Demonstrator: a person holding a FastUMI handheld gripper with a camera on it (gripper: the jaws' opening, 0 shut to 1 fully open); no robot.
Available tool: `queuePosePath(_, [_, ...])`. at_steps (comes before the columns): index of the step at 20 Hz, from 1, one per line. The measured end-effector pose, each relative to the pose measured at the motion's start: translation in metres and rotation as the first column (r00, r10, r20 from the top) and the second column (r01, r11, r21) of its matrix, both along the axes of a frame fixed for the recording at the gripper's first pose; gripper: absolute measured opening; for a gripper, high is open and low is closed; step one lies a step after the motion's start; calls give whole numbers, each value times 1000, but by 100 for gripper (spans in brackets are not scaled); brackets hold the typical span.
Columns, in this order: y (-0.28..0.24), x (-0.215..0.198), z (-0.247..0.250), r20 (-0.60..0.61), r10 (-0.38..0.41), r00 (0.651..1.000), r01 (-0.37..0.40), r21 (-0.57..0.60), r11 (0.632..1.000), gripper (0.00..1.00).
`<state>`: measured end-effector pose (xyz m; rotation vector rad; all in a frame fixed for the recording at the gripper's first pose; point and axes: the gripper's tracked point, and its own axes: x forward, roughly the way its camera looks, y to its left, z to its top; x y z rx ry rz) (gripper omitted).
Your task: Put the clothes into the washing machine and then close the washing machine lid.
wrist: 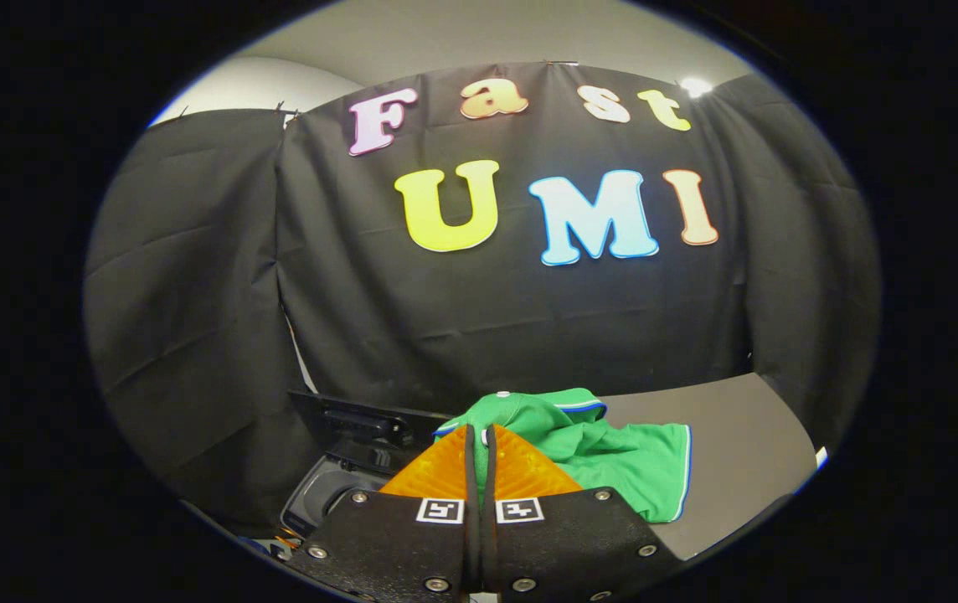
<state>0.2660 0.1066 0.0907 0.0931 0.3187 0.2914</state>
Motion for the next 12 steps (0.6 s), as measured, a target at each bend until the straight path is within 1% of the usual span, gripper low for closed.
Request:
queuePosePath(5, [56, -10, 0, 9, 76, 997, -76, -4, 997, 0])
queuePosePath(12, [128, -22, -16, 3, 166, 986, -166, -18, 986, 0])
